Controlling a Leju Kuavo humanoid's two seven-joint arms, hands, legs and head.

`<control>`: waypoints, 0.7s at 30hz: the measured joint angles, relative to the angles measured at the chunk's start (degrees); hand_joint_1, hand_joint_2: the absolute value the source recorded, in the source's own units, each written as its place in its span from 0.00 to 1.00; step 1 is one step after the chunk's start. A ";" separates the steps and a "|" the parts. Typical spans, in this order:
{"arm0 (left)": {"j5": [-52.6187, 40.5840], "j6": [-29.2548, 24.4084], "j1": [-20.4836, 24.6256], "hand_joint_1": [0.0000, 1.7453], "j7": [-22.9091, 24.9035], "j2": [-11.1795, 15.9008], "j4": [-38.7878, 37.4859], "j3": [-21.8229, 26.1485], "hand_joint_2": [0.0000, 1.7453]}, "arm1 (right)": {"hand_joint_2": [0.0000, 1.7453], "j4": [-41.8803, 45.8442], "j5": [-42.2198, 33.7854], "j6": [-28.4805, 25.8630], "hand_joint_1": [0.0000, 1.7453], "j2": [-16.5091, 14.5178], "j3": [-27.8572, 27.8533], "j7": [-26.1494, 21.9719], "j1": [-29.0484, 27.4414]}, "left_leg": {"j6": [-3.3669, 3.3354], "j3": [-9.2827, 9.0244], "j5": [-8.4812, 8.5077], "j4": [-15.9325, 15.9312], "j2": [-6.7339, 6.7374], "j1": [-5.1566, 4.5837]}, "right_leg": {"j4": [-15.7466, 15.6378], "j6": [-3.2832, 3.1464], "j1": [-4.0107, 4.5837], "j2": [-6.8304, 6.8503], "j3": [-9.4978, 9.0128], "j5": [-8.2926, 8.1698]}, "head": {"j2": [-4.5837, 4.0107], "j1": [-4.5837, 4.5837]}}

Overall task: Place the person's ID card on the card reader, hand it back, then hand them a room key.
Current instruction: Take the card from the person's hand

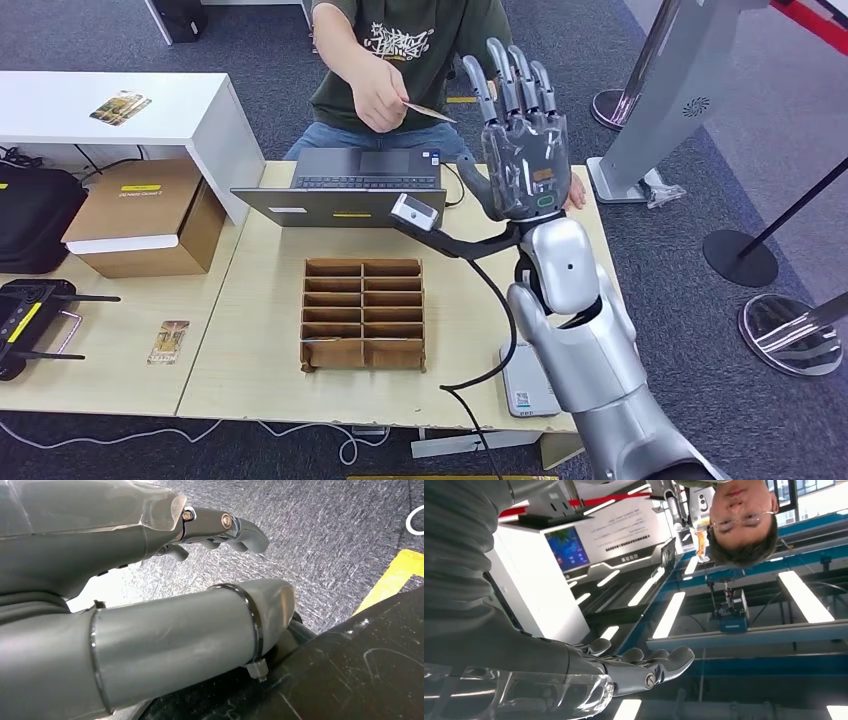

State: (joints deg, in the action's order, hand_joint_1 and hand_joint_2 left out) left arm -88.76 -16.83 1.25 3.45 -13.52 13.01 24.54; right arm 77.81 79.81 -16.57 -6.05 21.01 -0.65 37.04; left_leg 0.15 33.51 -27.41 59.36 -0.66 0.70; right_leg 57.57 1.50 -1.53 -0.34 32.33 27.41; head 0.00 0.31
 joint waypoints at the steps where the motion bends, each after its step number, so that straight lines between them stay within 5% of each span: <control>1: 0.01 0.04 0.00 0.00 0.00 0.01 -0.01 -0.11 0.00 | 1.00 -1.25 -0.03 0.32 0.00 0.00 0.40 -0.02 1.14 | 0.00 0.00 0.00 0.00 0.00 0.00 | 0.00 0.00 0.00 0.00 0.00 0.00 | 0.00 0.01; 9: 0.02 0.53 0.13 0.00 0.00 0.17 -0.01 -1.01 0.00 | 1.00 -9.58 -0.34 2.49 0.00 -0.45 4.47 -0.54 8.61 | 0.02 0.01 0.01 0.00 -0.02 0.01 | 0.01 0.00 0.00 0.01 0.01 0.00 | 0.00 0.00; 21: 0.08 1.44 0.58 0.00 0.16 0.30 -0.01 -1.51 0.00 | 1.00 -13.44 -3.86 3.69 0.00 -1.49 7.35 -0.99 11.69 | 0.02 0.01 0.02 0.00 -0.02 0.00 | 0.01 0.00 0.00 0.02 0.00 0.00 | 0.00 0.00</control>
State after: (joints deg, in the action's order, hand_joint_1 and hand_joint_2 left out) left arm -88.68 -15.39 1.82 3.61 -13.22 13.00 23.03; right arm 64.38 75.95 -12.87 -7.54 28.37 -1.64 48.73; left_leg 0.17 33.52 -27.40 59.37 -0.68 0.70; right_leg 57.58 1.50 -1.53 -0.33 32.33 27.41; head 0.00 0.31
